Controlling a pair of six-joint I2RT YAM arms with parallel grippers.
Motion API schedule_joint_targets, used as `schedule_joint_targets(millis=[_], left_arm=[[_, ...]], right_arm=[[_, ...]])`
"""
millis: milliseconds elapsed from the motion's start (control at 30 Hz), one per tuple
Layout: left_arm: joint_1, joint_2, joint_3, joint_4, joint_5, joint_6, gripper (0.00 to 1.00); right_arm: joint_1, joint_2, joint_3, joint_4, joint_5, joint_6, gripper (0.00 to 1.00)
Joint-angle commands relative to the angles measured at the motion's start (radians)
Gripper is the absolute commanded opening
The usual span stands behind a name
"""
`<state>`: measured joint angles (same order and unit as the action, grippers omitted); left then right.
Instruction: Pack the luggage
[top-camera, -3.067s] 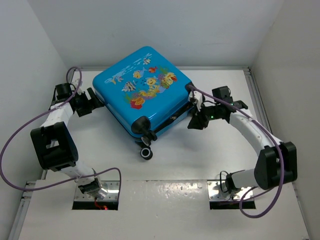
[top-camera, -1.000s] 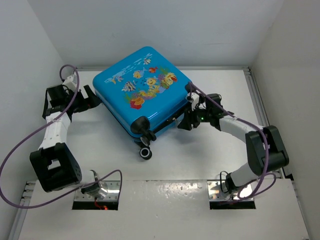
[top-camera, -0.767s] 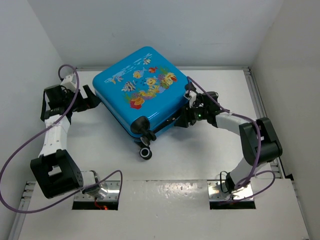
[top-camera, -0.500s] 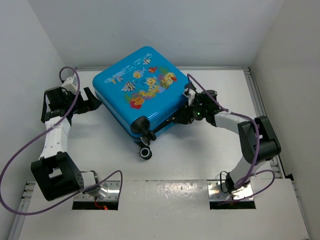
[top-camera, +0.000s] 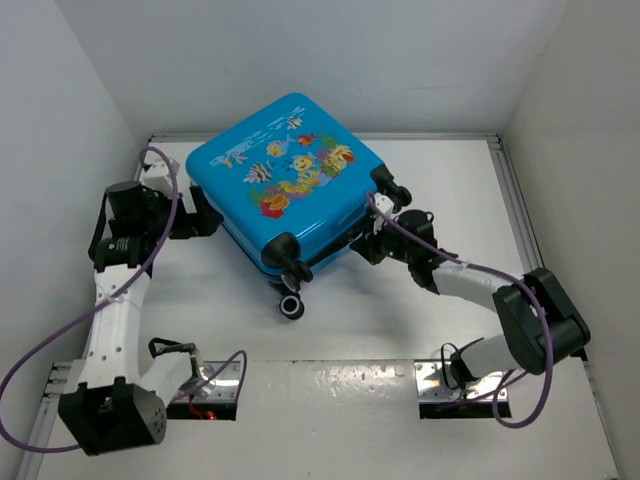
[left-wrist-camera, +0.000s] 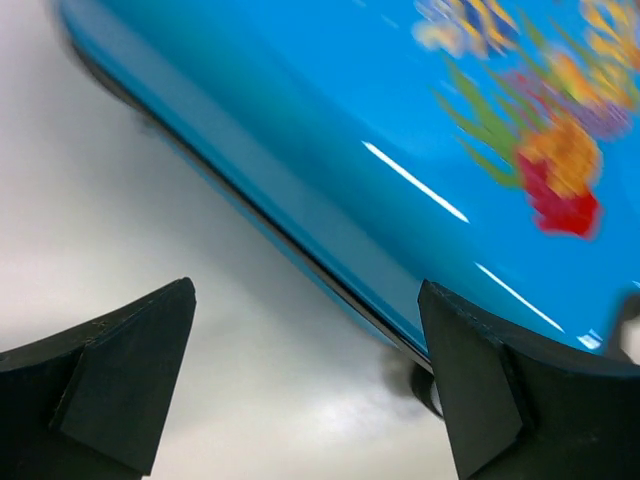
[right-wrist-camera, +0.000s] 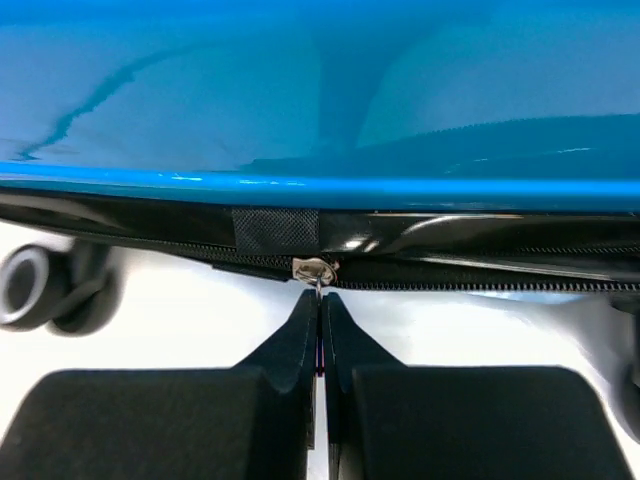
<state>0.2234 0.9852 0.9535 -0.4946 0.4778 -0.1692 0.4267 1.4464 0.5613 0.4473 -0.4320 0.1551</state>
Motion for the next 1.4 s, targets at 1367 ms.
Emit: schedule_joint_targets(millis=[1367], left_arm=[[-0.235, 0.342, 0.264, 0.029, -0.42, -0.484, 1.0]], right_arm=[[0.112, 0.327, 0.178, 0.441, 0.398, 0.043, 0.0]])
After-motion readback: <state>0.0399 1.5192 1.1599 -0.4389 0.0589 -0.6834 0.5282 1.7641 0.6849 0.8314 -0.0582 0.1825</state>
